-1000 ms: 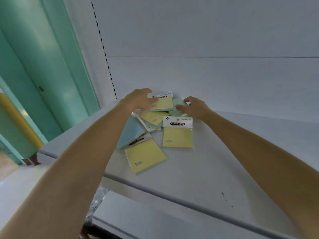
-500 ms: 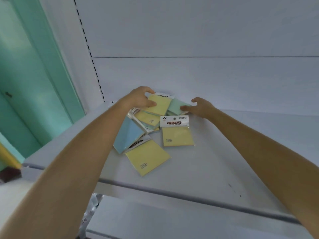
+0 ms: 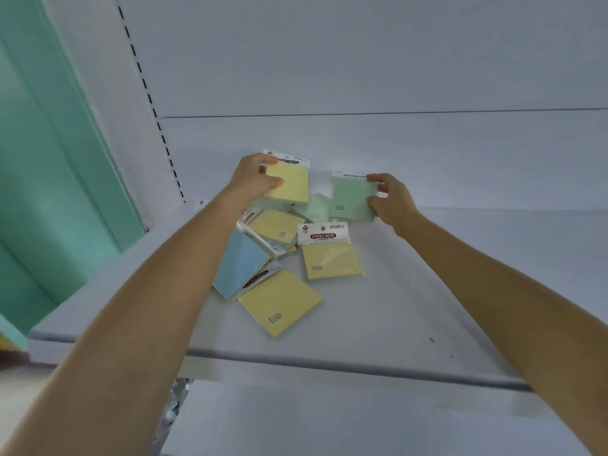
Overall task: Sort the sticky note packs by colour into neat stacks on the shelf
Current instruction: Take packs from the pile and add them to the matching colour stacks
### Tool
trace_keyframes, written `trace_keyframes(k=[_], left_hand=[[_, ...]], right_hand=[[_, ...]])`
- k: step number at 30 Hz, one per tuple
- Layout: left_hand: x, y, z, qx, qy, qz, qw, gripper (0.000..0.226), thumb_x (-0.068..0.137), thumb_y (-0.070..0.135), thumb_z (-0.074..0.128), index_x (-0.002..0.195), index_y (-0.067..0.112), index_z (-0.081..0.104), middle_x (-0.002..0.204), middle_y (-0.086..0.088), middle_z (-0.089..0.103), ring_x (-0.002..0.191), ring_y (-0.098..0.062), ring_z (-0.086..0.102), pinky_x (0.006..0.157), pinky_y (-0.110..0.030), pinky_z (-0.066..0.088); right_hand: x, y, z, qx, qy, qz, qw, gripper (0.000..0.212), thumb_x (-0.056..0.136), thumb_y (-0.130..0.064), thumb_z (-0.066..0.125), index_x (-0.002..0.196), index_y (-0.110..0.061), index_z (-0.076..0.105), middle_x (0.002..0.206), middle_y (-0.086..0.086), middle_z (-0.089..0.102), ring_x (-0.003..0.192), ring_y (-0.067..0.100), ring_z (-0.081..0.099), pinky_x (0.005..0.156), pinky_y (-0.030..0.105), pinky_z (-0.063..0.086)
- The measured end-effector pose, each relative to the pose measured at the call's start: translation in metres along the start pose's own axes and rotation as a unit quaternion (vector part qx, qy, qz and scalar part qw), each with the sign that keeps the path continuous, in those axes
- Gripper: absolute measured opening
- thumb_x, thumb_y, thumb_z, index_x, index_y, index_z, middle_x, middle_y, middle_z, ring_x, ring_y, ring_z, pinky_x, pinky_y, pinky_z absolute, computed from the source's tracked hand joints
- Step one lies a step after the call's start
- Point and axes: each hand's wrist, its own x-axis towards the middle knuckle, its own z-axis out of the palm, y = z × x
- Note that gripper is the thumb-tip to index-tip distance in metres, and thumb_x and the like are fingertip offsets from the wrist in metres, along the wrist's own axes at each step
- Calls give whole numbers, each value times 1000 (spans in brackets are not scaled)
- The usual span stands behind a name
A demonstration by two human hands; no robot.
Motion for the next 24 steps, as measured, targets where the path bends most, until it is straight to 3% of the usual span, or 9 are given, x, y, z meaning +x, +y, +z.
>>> trace_keyframes(k=[3,7,12,15,17,19,22,24], left_hand=[[3,15,26,-15,-23,27,999,50,79,0,66,127,8,54,107,-10,49,97,-21,52,74,-23,46],[-4,50,81,-39,-64,53,996,51,79,-2,66,127,7,53,105,-7,45,88,-20,51,61,-16,44],[-30,106,176,-78,-115,86,987,50,77,-1,68,126,6,54,105,-6,49,79,-20,55,63,-15,45],[-55,143,245,-107,-131,98,981,49,77,1,69,124,8,56,104,-5,50,50,3,60,61,-14,46],[-71,164,292,-131,-133,99,977,49,77,1,69,123,8,56,105,-5,50,39,9,55,65,-16,48],[-89,184,337,-149,-137,95,975,48,77,1,69,123,7,56,107,-6,50,52,3,61,67,-16,51],[-113,210,395,-151,-137,99,974,48,76,3,69,122,8,57,110,-9,51,91,-19,59,83,-29,54],[-123,223,424,-152,-137,92,975,47,77,3,69,122,8,57,108,-7,50,98,-22,55,89,-33,52]], right_hand=[[-12,10,-32,-4,43,-11,999,48,85,5,43,127,-17,51,135,3,52,97,20,52,77,28,46],[-32,32,-98,-14,88,-9,996,47,86,5,43,127,-16,52,136,1,52,79,16,52,66,17,42],[-63,66,-203,-34,138,7,990,46,87,3,44,127,-18,52,136,1,52,87,19,51,78,26,44],[-79,90,-269,-50,164,11,985,45,87,3,45,127,-17,52,136,2,52,87,19,50,81,28,42],[-90,109,-316,-65,173,9,983,45,87,3,46,127,-16,52,135,2,53,86,19,50,81,28,42],[-99,129,-364,-82,173,14,981,44,88,1,46,128,-18,52,134,2,52,87,19,51,81,28,42],[-112,157,-428,-92,182,24,979,43,89,-1,47,128,-19,51,135,1,51,88,20,53,80,28,42],[-117,172,-460,-86,191,29,977,44,89,0,47,129,-18,51,136,2,50,88,21,53,81,29,43]])
